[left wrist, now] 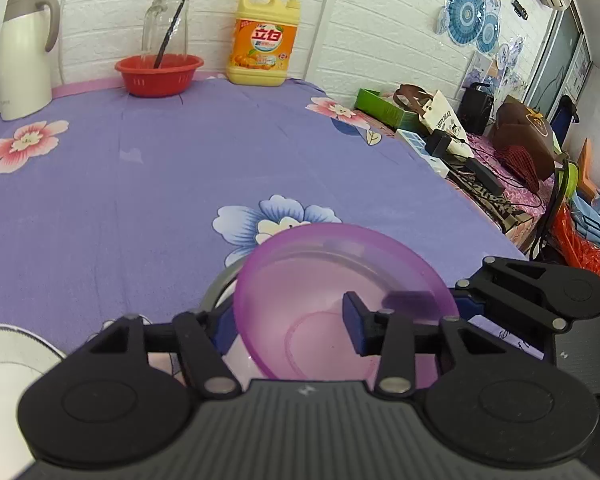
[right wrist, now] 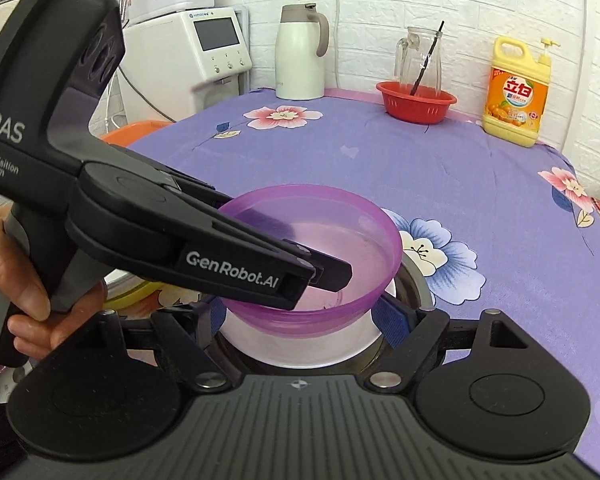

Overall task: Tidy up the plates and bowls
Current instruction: 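Carry the pink bowl over the stack with the left tool, then lower the pink bowl into the white bowl and press it down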

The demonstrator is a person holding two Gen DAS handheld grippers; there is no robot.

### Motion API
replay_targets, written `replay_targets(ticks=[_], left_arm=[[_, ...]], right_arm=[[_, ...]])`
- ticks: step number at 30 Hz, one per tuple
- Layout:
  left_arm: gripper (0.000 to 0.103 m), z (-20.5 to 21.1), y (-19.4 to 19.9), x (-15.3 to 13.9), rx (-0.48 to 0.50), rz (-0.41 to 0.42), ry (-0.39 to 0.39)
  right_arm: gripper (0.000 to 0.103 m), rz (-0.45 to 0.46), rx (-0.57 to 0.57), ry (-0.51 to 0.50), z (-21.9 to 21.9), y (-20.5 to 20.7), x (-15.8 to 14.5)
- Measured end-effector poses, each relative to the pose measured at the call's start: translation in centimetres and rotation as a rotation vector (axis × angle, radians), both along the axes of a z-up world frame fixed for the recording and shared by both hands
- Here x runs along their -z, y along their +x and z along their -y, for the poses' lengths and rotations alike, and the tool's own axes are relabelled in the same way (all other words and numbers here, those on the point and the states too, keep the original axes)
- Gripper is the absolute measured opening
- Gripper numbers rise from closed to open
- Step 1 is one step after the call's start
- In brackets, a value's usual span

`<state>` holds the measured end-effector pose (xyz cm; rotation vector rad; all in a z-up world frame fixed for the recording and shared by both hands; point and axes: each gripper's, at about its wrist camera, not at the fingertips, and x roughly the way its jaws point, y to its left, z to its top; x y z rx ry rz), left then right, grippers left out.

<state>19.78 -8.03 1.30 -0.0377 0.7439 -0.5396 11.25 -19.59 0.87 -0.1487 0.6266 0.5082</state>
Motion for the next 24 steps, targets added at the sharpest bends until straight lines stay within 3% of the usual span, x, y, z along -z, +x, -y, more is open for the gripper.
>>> replay_targets(ticks=[1,3,8,13,18,24], left_arm=[[0.055,0.0,0.0,-0.1,0.0,0.006,0.006],[0.078,0.0,-0.2,-0.3,0.003,0.02,0.012],[0.092,-0.9,-1.2,-1.3,-0.012,0.086,0.03],[0.095,-2.9,-2.0,-2.2,-0.054,0.12,-0.027],[0.097,-3.9,-2.0,-1.8,-0.092,0.077,-0.108],[0.097,-4.2,-1.4,-0.6,-0.12,0.025,-0.098]], right_arm=[[0.103,0.006,0.0,-0.004,0.1,-0.3,0.0],[0.103,0.026,0.012,-0.04,0.2,-1.0,0.0],[0.103,-0.009,0.045,-0.024,1.8,-2.0,0.2],[0.103,-0.062,0.095,0.09,3.8,-4.2,0.8],[0.103,0.001,0.195,0.269,5.1,-4.0,0.2],[0.103,-0.039,0.236,0.272,5.2,-1.0,1.1]])
